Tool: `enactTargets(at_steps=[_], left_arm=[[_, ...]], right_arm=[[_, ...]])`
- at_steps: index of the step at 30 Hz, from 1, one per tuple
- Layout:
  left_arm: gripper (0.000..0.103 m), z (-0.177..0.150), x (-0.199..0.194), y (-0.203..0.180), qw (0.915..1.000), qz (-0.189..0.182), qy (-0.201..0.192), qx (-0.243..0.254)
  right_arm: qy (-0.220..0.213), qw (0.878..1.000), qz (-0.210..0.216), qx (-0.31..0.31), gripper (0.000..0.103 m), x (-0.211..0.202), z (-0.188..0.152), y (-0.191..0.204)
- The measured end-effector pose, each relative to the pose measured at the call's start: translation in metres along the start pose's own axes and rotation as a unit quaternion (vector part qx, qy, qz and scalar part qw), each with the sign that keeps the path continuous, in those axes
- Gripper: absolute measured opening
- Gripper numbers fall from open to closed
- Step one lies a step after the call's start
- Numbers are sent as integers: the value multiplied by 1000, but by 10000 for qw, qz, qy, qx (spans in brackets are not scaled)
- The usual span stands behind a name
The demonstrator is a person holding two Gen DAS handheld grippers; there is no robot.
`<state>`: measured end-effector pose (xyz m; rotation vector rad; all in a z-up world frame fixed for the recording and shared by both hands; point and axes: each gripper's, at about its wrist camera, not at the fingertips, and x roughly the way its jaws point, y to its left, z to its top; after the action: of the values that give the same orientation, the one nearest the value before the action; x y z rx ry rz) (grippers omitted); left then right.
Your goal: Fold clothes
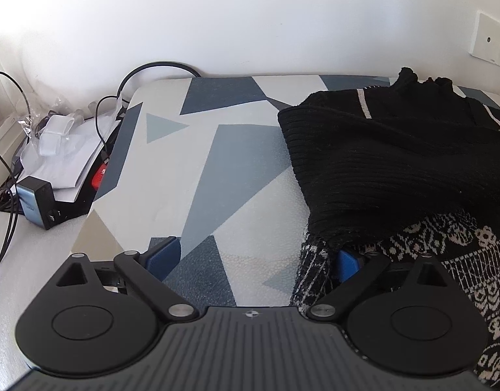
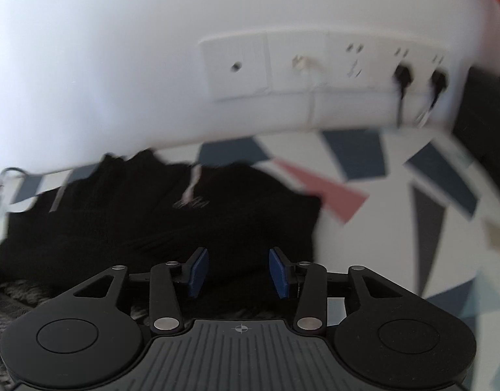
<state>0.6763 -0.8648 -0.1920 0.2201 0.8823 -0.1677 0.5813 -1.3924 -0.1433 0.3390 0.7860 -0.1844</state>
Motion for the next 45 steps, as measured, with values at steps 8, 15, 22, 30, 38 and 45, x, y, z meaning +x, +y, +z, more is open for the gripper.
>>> enactTargets(at_steps=[8,15,22,30,38,45], left_arm=[[99,0,0,-1,10000,63,-2,-55],[100,0,0,-1,10000,66,-17,-13],[100,0,0,0,10000,17,-13,-29],[100,0,-1,-1,10000,44,7,-11],[101,0,0,-1,10000,41,8,-81],[101,1,0,-3,9999,104,15,-32]], right_arm=[[453,9726,1045,2024,38,26,-7,-15],[26,9470,1270,2950,8,16,-7,-27],[44,9371,1537,3135,9,-31,15,-26],[-326,9579,546,2801,31,8,47,-37],[-238,9923,-112,1211,31,0,21,-38],[-91,9982,20,600,31,4,4,-27]])
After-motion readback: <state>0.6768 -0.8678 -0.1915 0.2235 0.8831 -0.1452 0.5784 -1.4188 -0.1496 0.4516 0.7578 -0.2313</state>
